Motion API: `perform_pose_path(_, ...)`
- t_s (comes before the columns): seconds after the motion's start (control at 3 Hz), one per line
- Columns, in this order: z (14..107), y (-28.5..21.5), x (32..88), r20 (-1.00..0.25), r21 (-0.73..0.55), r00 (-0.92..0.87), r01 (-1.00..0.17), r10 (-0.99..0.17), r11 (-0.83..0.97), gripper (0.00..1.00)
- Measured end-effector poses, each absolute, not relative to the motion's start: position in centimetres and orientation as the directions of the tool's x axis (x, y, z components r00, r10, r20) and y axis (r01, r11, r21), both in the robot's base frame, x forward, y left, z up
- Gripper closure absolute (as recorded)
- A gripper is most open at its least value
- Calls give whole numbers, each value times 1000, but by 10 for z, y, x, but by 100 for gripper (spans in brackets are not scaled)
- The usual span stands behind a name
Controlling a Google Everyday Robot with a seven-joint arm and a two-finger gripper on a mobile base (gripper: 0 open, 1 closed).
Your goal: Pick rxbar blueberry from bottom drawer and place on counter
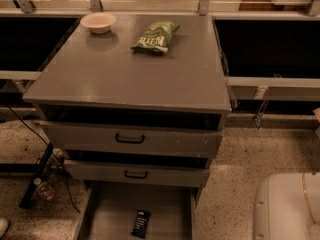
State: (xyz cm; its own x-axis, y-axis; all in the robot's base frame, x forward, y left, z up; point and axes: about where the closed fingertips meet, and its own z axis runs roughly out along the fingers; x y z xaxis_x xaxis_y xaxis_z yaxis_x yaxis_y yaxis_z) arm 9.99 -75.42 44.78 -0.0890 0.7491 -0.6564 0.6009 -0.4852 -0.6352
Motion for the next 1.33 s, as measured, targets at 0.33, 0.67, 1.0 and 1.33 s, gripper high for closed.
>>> perform_pose_path(0.33, 447, -759, 117, -649, -661, -124, 581, 751, -475, 0)
perform_pose_path(0.67, 452, -748, 108, -515, -717, -202, 635, 833, -289, 0)
perform_pose_path(1.0, 474, -717, 82, -275, -760, -360, 650, 891, 28, 0)
perform_pose_path(1.33, 494, -703, 70, -146, -732, -448, 649, 882, 208, 0)
